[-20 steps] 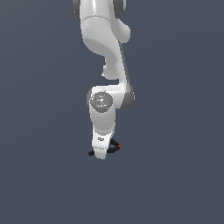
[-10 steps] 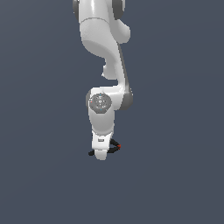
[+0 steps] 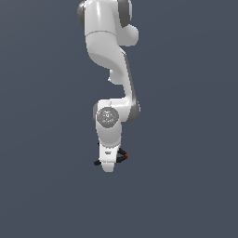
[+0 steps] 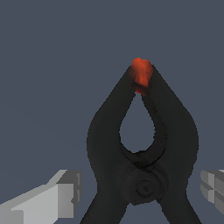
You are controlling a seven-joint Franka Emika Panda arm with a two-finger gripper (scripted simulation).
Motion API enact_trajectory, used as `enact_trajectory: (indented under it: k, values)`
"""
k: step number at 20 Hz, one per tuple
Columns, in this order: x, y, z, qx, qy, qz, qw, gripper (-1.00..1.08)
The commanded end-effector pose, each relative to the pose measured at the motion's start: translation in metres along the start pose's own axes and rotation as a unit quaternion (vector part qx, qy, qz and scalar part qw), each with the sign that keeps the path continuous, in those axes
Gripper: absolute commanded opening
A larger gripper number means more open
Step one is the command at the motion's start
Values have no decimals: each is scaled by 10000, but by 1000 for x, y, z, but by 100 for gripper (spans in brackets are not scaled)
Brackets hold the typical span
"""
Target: Pick up the object and move it to a goal position.
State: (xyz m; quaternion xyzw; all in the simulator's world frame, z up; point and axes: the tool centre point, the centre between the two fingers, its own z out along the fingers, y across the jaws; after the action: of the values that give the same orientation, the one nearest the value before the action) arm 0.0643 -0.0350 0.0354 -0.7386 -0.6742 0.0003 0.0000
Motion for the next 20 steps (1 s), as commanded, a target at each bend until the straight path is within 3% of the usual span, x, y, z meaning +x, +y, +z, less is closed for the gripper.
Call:
enact_trajectory:
  k: [1, 6, 7, 20]
  values:
    - [0, 0, 11, -1, 0, -4, 10000, 100]
    - [0, 1, 16, -1, 0, -4, 10000, 100]
    - [0, 1, 16, -1, 0, -4, 10000, -100]
    - [-1, 1, 13, -7, -1, -3, 10000, -100]
